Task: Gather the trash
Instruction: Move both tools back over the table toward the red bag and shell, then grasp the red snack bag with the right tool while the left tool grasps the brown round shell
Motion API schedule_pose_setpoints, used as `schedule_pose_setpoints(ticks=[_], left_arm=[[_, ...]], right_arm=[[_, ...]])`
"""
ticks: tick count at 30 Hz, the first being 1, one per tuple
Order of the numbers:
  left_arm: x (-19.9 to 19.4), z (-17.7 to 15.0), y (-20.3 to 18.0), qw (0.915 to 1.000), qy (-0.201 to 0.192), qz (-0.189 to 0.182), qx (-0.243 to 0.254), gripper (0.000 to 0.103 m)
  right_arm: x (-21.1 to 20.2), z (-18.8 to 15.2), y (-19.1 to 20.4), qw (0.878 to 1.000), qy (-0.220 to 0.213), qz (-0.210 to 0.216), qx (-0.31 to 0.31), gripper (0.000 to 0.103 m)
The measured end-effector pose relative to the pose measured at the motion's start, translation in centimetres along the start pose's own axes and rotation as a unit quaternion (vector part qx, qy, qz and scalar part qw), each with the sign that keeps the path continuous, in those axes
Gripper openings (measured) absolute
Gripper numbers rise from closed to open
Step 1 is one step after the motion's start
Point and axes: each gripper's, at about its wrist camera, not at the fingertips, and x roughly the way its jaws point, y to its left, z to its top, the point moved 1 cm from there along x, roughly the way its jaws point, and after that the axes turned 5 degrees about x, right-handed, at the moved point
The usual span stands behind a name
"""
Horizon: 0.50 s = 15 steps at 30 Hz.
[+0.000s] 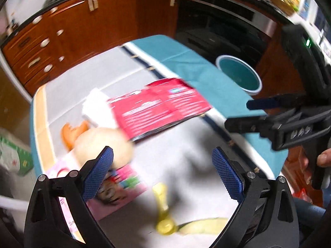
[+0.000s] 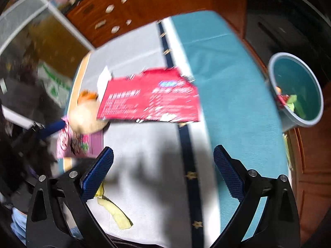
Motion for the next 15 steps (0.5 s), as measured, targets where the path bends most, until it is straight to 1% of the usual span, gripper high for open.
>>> schedule_pose_setpoints(ticks=[3,6,10,12,15], left_arm=[[-0.6,-1.7,2.7,0.9996,-0.005,0.004,-0.029,0.099],[-1.0,-3.1,5.3,0.9984,-0.005,-0.001,-0.056,0.099],[-0.8,-4.1,7.6,0.9969,-0.002,-0.002,-0.078,0.099],[-0.7,-4.3,8.5,0.9964,0.002,-0.005,-0.084,0.099],[-0.2,-4.4,9.4,0.9962,0.007,-0.008,-0.087,0.099]], right_arm=[[2.5,-0.3,3.0,0.998,0.016,-0.028,-0.045,0.093],[4.4,-0.5,5.1,0.994,0.024,-0.047,-0.092,0.093],[6.8,-0.5,8.0,0.984,0.025,-0.085,-0.154,0.093],[7.7,-0.3,8.8,0.979,0.03,-0.102,-0.174,0.093],[8.6,0.2,9.1,0.975,0.027,-0.12,-0.185,0.093]])
